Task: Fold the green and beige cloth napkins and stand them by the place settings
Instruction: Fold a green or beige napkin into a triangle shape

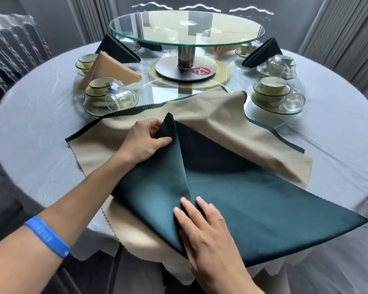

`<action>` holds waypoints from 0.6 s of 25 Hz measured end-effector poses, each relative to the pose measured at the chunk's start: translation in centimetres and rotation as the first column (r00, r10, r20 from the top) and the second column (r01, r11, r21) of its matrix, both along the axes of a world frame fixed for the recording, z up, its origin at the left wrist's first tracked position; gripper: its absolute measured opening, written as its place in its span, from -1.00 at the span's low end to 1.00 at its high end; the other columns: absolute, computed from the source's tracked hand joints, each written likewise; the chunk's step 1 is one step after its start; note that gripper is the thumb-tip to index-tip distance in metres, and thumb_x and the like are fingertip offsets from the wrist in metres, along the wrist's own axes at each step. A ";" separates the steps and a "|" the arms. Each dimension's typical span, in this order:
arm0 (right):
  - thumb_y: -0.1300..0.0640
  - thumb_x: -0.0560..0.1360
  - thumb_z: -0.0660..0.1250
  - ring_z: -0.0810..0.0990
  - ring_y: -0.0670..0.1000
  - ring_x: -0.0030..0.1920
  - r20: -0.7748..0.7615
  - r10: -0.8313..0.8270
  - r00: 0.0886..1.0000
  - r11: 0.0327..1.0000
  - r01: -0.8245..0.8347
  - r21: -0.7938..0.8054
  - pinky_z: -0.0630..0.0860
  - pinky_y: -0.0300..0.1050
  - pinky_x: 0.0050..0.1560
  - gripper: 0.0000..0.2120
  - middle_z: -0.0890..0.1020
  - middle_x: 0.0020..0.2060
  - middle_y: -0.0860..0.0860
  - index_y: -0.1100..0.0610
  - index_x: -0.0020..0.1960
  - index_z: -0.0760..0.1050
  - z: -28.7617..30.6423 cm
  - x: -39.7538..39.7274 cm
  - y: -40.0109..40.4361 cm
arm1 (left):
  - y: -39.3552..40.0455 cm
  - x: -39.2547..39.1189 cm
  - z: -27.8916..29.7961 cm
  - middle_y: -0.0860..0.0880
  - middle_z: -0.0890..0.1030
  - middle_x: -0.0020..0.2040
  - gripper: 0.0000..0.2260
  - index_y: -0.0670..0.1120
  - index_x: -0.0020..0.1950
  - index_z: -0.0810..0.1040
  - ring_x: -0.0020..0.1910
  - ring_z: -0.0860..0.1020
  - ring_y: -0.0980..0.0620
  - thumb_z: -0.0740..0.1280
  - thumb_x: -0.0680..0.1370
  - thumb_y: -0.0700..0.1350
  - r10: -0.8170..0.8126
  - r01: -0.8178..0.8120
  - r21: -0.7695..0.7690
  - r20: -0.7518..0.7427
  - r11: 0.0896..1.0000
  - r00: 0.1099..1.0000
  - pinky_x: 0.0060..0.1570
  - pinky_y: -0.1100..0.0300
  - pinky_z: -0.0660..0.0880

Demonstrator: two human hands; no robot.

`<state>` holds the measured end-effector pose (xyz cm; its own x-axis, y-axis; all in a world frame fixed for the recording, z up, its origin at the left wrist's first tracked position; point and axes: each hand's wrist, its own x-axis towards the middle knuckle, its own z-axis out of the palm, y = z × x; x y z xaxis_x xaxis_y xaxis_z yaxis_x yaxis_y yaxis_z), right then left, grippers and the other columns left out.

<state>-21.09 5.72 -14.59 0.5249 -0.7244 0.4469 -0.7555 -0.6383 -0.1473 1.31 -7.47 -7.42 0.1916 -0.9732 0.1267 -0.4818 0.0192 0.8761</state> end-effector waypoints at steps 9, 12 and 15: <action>-0.10 0.63 -0.05 0.34 0.10 0.47 -0.201 -0.030 0.979 0.988 0.060 0.144 0.17 0.09 0.37 -0.49 0.36 0.48 -0.01 0.04 0.49 0.34 0.1 0.0 -0.2 | 9.4 1.3 -1.1 0.13 0.62 -0.11 -0.62 0.16 0.17 0.47 -0.05 0.57 0.07 0.39 0.39 0.19 0.314 -0.313 -0.047 0.265 0.948 0.912 0.08 -0.01 0.48; -0.10 0.66 -0.21 0.33 0.11 0.47 -0.232 -0.035 0.972 0.984 0.075 0.162 0.17 0.11 0.38 -0.44 0.36 0.48 -0.01 0.05 0.50 0.32 0.3 0.0 -0.3 | 13.3 3.6 -1.5 0.08 0.62 -0.19 -0.62 0.19 0.16 0.53 -0.29 0.51 0.16 0.49 0.38 0.12 0.143 -0.146 0.206 0.031 0.968 0.989 -0.09 0.13 0.46; -0.11 0.66 -0.22 0.32 0.11 0.48 -0.254 -0.031 0.967 0.981 0.079 0.179 0.17 0.11 0.39 -0.43 0.35 0.48 -0.01 0.05 0.50 0.31 0.3 0.0 -0.3 | 13.6 4.9 -1.0 0.05 0.62 -0.15 -0.55 0.21 0.20 0.57 -0.34 0.45 0.13 0.53 0.34 -0.01 0.056 -0.023 0.221 -0.144 0.975 0.988 -0.18 0.26 0.44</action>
